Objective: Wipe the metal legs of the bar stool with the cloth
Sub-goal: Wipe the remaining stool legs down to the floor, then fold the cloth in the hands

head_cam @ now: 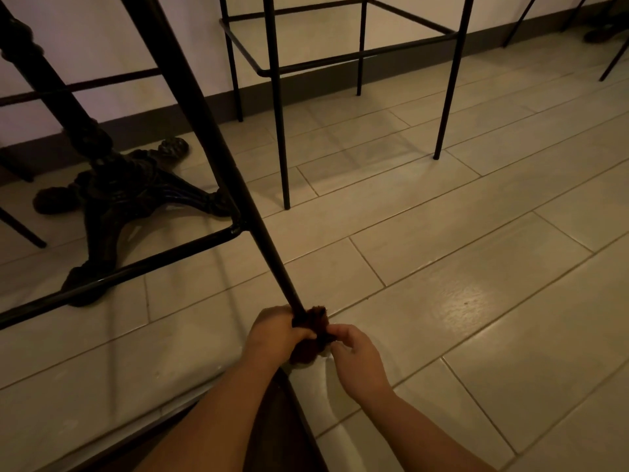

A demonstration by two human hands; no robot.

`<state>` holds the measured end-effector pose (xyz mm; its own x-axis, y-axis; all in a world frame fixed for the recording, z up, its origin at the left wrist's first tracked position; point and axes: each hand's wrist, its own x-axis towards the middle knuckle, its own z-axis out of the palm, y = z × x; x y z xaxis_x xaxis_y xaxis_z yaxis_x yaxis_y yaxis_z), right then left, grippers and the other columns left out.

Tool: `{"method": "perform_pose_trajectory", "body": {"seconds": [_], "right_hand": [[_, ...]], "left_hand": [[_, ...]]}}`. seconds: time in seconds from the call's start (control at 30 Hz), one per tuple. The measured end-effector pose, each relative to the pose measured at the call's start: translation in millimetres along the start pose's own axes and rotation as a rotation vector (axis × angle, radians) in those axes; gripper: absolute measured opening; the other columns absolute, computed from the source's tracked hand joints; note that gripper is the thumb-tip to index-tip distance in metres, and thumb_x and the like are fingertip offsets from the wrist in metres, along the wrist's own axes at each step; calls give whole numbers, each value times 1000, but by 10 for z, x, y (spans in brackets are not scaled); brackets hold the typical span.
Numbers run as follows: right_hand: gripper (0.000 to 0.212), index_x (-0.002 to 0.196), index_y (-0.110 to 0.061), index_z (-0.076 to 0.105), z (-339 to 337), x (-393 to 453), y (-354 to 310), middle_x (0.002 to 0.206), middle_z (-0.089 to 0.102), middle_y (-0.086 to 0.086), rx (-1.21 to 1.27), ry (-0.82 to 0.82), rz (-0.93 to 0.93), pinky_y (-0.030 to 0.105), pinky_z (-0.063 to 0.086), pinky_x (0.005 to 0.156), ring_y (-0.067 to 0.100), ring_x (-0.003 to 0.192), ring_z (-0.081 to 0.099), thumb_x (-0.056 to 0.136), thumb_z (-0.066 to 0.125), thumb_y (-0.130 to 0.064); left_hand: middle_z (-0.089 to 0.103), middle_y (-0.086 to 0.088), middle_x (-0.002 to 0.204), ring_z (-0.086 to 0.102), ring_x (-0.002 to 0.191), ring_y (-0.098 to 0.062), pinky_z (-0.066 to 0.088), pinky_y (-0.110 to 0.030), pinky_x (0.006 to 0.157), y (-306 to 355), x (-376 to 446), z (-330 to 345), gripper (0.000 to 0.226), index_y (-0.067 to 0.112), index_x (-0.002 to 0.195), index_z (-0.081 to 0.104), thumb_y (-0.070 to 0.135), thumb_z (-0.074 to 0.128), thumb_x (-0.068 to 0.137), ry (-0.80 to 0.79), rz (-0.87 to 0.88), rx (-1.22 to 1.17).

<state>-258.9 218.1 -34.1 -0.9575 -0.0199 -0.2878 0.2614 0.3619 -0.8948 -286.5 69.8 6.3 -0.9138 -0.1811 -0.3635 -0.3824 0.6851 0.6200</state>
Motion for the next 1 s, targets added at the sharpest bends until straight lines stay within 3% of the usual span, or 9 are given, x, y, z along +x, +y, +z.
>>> {"method": "perform_pose_trajectory", "body": {"seconds": [0.1,0.2,0.4,0.47,0.53,0.63,0.7,0.87,1.0], "right_hand": [[31,117,-23,60,-39,27,-18,109,59,-9,-15,-2,-13,-3,38,68,-1,98,54,90,52,-7],[38,122,-27,54,-25,33,-86,110,51,-12,-16,-25,-64,-6,36,67,-13,91,49,91,52,-6],[48,121,-28,48,138,-112,-144,113,47,-10,-19,75,-252,-5,32,84,-20,105,40,84,59,1],[56,128,-29,49,173,-124,-138,116,53,-12,-36,-42,-287,0,34,89,-15,109,44,82,59,1],[64,139,-30,43,212,-105,-149,121,55,-15,26,-154,-264,7,38,94,-9,113,49,83,59,-1],[54,129,-34,55,239,-26,-176,110,64,-15,75,-109,-251,22,51,90,-5,102,60,84,59,-4],[47,119,-35,62,221,7,-198,100,69,-15,78,-63,-231,27,54,85,-6,92,63,83,58,-5],[44,115,-39,65,174,-62,-362,100,69,-27,147,-19,-339,6,45,80,-8,95,63,87,57,-5],[36,116,-33,66,151,-85,-627,102,71,-20,216,-12,-448,10,47,80,-1,96,66,90,53,-12]], "left_hand": [[71,1,94,64,80,-10,51,-18,71,-25,10,-18,31,20,100,71,24,78,70,-25,-25,-41],[69,5,76,65,68,-8,52,-19,62,8,-43,16,26,20,91,71,22,81,67,58,-118,-131],[70,-1,83,65,74,-13,54,-25,69,51,-174,51,22,14,97,72,15,75,75,149,-202,-299],[71,-7,92,66,80,-16,52,-25,75,52,-209,-14,25,10,104,71,8,71,79,128,-229,-385],[71,-8,93,66,79,-16,52,-20,70,68,-270,-114,29,5,110,68,1,66,81,52,-235,-463],[68,1,86,64,75,-8,49,-10,58,160,-397,-330,35,5,115,64,-1,67,81,-19,-171,-491],[66,5,97,63,88,-6,48,-12,71,221,-457,-505,43,13,117,63,10,75,76,73,-85,-430],[71,18,88,62,89,7,44,-5,73,446,-602,-900,19,35,90,71,30,76,73,283,173,-537],[67,24,85,59,85,12,41,-10,74,540,-646,-932,12,31,90,73,36,69,80,347,214,-411]]}}
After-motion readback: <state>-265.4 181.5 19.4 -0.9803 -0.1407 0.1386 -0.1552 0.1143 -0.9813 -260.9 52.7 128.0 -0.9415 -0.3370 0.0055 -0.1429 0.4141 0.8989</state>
